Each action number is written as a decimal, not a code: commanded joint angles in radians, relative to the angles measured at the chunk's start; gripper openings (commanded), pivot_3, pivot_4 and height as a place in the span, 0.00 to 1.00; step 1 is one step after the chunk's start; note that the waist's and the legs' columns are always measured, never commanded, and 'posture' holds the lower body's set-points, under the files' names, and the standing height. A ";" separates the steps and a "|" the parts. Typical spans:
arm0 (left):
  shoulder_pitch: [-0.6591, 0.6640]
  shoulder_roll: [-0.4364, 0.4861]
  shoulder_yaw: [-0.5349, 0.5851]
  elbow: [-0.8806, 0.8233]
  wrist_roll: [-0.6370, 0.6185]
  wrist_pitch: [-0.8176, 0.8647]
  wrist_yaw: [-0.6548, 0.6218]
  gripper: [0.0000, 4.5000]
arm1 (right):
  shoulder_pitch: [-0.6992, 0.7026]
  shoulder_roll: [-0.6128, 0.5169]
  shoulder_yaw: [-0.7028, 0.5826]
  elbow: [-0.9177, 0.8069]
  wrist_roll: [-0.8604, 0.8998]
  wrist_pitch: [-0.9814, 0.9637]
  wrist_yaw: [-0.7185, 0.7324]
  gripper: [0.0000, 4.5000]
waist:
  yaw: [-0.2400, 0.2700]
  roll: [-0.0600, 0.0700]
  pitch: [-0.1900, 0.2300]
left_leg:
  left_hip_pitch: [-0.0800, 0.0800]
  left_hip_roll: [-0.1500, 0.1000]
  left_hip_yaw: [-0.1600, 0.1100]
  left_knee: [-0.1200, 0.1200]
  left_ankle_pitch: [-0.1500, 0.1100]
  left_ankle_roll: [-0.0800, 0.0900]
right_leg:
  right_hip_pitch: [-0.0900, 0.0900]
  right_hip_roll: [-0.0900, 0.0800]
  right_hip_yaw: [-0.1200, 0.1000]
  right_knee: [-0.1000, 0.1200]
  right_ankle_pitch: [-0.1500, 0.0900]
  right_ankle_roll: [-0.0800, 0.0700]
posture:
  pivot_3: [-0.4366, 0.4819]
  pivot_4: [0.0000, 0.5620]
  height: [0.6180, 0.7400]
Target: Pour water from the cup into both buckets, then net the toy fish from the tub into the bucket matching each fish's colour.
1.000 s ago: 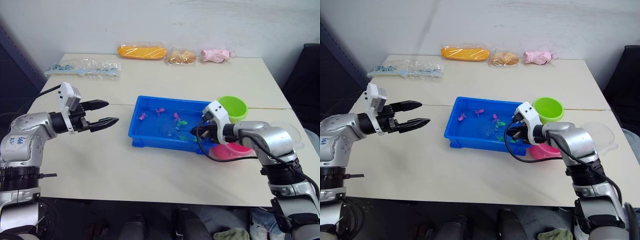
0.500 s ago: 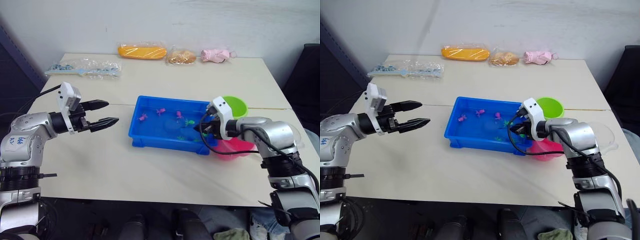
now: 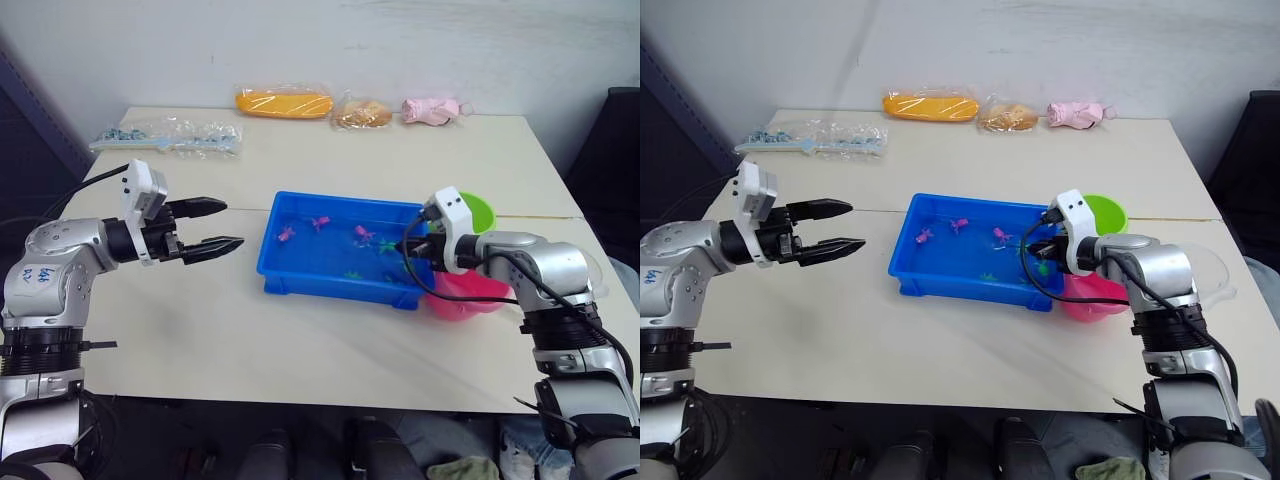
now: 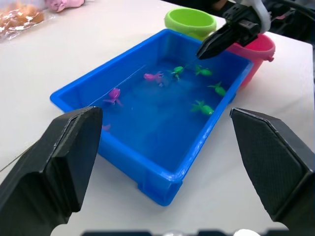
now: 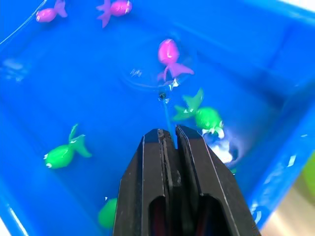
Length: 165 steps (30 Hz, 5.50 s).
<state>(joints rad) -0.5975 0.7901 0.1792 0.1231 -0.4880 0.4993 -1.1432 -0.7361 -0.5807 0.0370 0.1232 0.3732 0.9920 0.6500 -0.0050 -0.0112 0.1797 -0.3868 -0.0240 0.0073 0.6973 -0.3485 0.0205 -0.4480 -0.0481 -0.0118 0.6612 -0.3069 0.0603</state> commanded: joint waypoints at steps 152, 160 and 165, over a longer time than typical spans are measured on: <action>0.036 -0.013 0.108 -0.002 -0.051 -0.046 0.032 1.00 | 0.018 0.132 0.052 -0.060 0.041 -0.104 -0.237 0.00 | -0.015 -0.002 -0.001 | 0.009 0.001 0.006 -0.009 0.001 0.000 | 0.003 0.001 0.006 -0.001 0.000 -0.001 | 0.48 0.27 1.00; 0.019 -0.017 0.090 0.018 -0.049 -0.054 0.024 1.00 | 0.115 0.142 0.059 -0.108 -0.022 -0.264 -0.196 0.00 | -0.022 -0.002 -0.001 | 0.009 0.001 0.006 -0.009 0.001 -0.001 | 0.003 0.001 0.006 -0.001 0.000 -0.001 | 0.48 0.27 1.00; 0.012 -0.018 0.083 0.026 -0.050 -0.058 0.021 1.00 | 0.153 0.149 0.055 -0.123 -0.066 -0.374 -0.176 0.00 | -0.023 -0.002 -0.001 | 0.009 0.001 0.006 -0.009 0.001 -0.001 | 0.003 0.001 0.006 -0.001 0.000 -0.001 | 0.48 0.27 1.00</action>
<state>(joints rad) -0.5651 0.7661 0.2543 0.1632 -0.5251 0.4561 -1.1162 -0.5794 -0.4318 0.1140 0.0451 0.3260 0.6712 0.4686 -0.0277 -0.0127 0.1790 -0.3775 -0.0235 0.0137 0.6884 -0.3478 0.0199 -0.4448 -0.0471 -0.0060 0.6606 -0.3072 0.0598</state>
